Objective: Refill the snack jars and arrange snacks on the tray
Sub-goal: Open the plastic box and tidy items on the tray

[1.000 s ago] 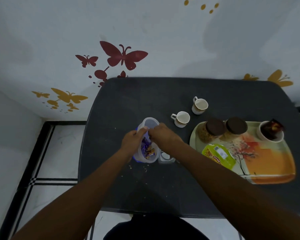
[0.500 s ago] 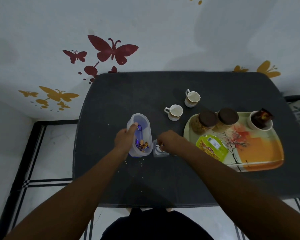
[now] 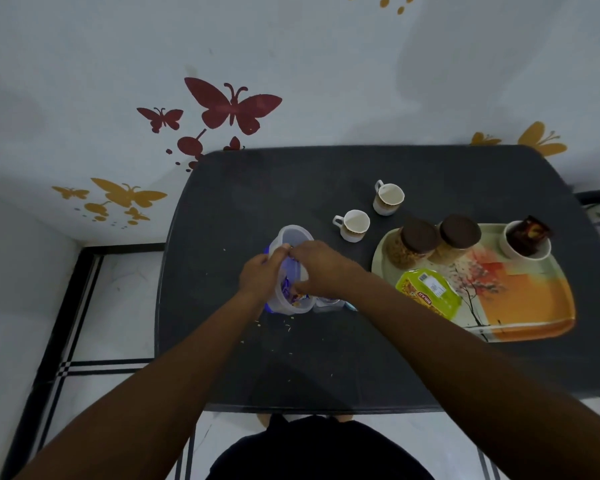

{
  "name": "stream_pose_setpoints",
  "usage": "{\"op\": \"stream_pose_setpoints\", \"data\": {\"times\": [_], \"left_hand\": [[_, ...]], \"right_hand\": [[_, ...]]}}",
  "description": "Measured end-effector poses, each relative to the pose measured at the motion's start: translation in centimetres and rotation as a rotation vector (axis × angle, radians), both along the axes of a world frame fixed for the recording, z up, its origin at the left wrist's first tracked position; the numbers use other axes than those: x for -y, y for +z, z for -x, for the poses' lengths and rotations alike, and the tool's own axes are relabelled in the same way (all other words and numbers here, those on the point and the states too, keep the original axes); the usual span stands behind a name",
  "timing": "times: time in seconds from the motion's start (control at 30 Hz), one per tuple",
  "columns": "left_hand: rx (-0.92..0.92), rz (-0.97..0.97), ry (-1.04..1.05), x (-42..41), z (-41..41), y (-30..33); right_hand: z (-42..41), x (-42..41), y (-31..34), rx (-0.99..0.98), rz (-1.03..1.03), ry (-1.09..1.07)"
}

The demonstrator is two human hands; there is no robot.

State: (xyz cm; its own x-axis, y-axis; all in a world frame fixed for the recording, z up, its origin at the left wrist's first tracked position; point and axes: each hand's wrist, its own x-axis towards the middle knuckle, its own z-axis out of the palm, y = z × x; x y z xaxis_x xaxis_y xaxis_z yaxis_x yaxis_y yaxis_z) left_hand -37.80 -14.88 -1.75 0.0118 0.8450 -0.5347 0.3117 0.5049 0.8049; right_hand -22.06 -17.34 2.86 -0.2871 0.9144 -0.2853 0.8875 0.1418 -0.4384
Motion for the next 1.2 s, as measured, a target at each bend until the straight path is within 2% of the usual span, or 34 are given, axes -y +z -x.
{"op": "stream_pose_setpoints", "data": {"times": [0.1,0.23,0.37,0.47,0.67,0.87,1.03,1.2], "left_hand": [[0.029,-0.01,-0.096,-0.1,-0.2,0.8],[-0.024,-0.043,-0.234,-0.1,-0.6,1.3],[-0.048,-0.027,-0.242,0.1,-0.5,1.0],[-0.052,-0.024,-0.245,0.2,-0.5,0.9],[-0.065,0.025,-0.231,-0.2,-0.9,0.7],[-0.139,0.016,-0.137,-0.9,-0.1,-0.9],[-0.116,0.041,-0.059,-1.0,0.6,-1.7],[-0.1,0.04,-0.073,-0.6,0.8,-1.7]], "right_hand": [[0.3,0.6,-0.8,0.128,-0.006,0.074],[0.2,0.1,-1.8,0.263,0.034,0.088],[0.6,-0.4,-1.8,0.23,0.126,-0.013],[0.1,-0.1,-1.7,0.128,0.144,-0.057],[-0.7,-0.1,-1.2,0.105,0.1,-0.037],[-3.1,-0.4,-0.2,-0.044,0.08,-0.214],[-4.1,0.7,-1.3,0.087,0.19,-0.096],[-3.5,1.1,-3.1,0.145,0.24,-0.096]]}}
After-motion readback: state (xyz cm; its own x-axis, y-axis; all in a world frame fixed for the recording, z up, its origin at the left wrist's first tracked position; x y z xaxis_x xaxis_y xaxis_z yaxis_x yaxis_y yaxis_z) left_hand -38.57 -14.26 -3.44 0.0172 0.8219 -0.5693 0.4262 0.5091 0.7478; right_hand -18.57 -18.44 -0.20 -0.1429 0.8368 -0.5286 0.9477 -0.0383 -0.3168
